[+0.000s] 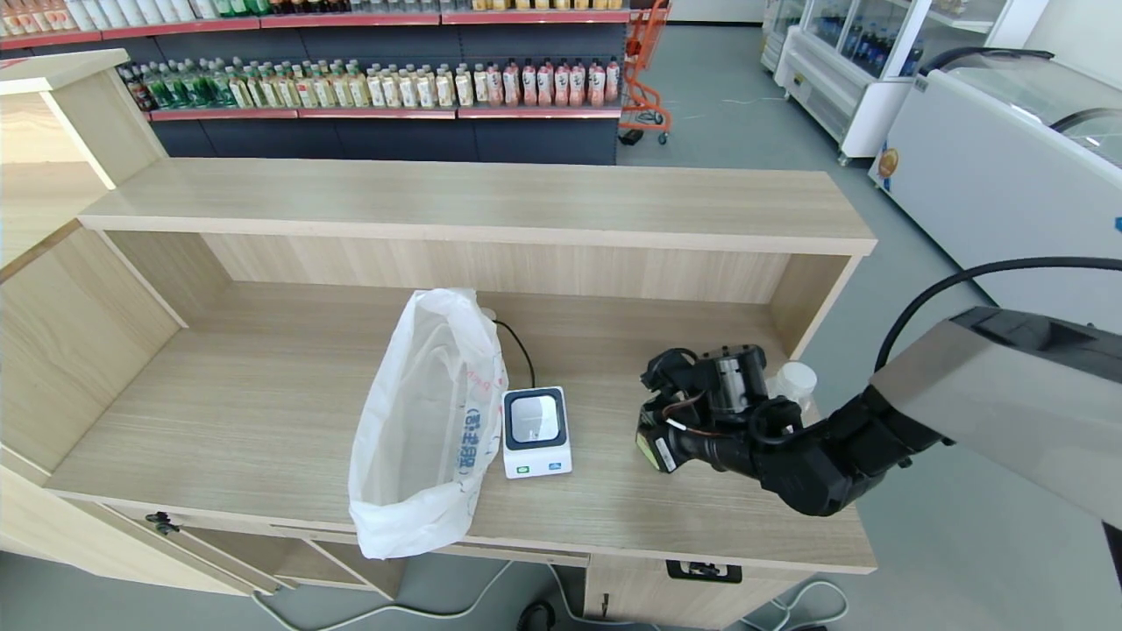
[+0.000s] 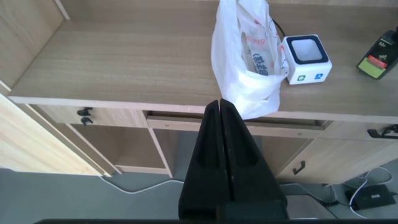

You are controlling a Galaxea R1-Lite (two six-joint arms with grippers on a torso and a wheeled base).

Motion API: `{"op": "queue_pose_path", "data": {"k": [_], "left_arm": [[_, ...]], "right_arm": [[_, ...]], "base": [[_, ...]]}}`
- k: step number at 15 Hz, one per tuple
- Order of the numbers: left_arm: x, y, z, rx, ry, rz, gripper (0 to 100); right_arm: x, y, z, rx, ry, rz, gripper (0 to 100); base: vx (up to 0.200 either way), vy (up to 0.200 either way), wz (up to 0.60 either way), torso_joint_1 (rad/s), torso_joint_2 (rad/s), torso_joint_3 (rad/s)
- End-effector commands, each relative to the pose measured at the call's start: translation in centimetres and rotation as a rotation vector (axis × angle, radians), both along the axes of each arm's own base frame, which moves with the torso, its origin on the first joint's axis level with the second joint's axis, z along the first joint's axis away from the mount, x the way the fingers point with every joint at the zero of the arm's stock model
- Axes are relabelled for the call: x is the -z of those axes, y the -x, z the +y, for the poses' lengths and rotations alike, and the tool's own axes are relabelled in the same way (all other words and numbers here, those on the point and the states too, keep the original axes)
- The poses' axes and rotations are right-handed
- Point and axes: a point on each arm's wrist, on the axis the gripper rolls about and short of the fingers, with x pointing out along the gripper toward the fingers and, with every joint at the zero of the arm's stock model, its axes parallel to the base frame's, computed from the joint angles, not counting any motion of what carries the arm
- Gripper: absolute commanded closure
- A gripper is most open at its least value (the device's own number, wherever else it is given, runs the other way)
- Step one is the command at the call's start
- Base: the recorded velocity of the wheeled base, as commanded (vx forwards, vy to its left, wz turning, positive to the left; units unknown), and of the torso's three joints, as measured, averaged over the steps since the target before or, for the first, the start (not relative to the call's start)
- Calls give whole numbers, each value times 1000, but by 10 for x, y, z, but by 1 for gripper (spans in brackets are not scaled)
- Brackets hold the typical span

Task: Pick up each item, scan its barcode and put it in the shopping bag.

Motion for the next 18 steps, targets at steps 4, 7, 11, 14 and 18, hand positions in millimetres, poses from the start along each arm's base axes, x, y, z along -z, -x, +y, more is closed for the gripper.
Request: {"op": "queue_pose_path", "data": {"k": [4, 7, 11, 14, 18], "left_arm": [[0, 0, 0, 1, 0, 0, 100], [0, 0, 0, 0, 0, 0, 100], [0, 0, 0, 0, 0, 2, 100], [0, 0, 0, 1, 0, -1, 100], [0, 0, 0, 0, 0, 0, 100]], "right_arm": [[-120, 56, -38, 76, -353, -61, 100], [-169, 102, -75, -15, -370, -203, 100], [-187, 188, -114, -133, -79, -460, 100], [-196, 230, -130, -299, 403, -767, 100], [-204, 290, -149, -549, 1001, -1378, 100]], "base": [[0, 0, 0, 0, 0, 0], [0, 0, 0, 0, 0, 0], [0, 0, 0, 0, 0, 0], [0, 0, 0, 0, 0, 0], [0, 0, 0, 0, 0, 0]]}}
